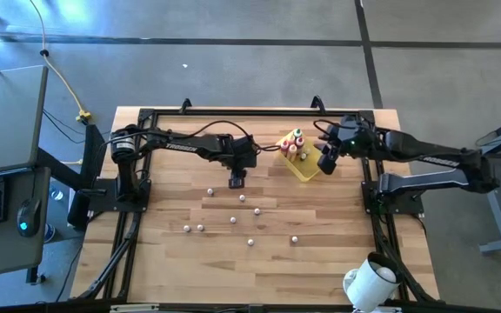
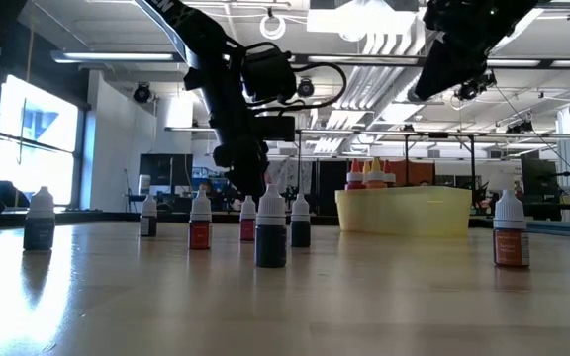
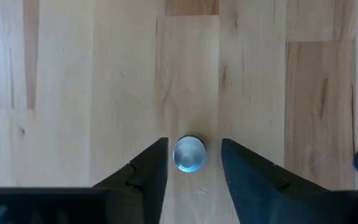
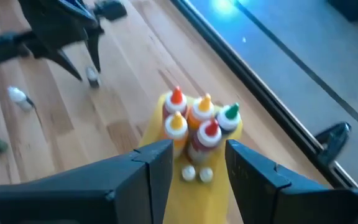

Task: Pick & Place food coloring
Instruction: Put the small green food coloring bottle into the bin

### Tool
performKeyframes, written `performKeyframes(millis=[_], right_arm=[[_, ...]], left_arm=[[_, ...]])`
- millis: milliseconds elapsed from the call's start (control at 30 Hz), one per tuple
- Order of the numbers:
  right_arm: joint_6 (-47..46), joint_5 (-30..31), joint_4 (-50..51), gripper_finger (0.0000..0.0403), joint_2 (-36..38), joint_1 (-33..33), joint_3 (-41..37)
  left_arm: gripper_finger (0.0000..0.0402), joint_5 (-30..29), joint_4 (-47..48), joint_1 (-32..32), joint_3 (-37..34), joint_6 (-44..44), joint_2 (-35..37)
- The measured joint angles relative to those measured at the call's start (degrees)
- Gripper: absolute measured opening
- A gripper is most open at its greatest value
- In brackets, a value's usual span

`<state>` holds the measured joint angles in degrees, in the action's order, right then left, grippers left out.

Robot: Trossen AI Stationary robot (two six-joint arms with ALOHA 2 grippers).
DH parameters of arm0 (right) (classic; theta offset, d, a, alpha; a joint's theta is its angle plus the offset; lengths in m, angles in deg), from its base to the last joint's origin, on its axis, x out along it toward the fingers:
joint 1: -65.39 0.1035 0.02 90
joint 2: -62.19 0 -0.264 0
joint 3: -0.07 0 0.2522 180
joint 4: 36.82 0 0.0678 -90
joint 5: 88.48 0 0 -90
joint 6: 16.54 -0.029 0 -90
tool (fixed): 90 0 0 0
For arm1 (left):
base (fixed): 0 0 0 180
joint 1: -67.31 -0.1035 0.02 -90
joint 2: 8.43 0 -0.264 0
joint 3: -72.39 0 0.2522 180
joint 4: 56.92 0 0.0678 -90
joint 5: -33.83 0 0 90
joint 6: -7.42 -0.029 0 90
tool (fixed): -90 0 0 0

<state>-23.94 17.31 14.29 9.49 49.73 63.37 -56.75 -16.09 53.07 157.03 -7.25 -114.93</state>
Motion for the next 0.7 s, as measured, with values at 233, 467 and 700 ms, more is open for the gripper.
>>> performKeyframes(millis=[233,467,700], right_arm=[[-0.28,-2.86,-5.18,0.0139,-0.12,0.01,-3.21],[-3.12,-2.68,-7.43,0.0139,-0.12,0.07,-5.59],[-6.16,-2.72,-5.93,0.0139,-0.10,0.09,-6.63]], left_arm=[[0.0109,-0.02,0.09,0.00,0.00,0.87,0.02],[0.0080,-0.02,0.07,0.00,0.00,0.91,0.04],[0.0059,-1.85,0.04,0.02,0.00,1.44,0.20]])
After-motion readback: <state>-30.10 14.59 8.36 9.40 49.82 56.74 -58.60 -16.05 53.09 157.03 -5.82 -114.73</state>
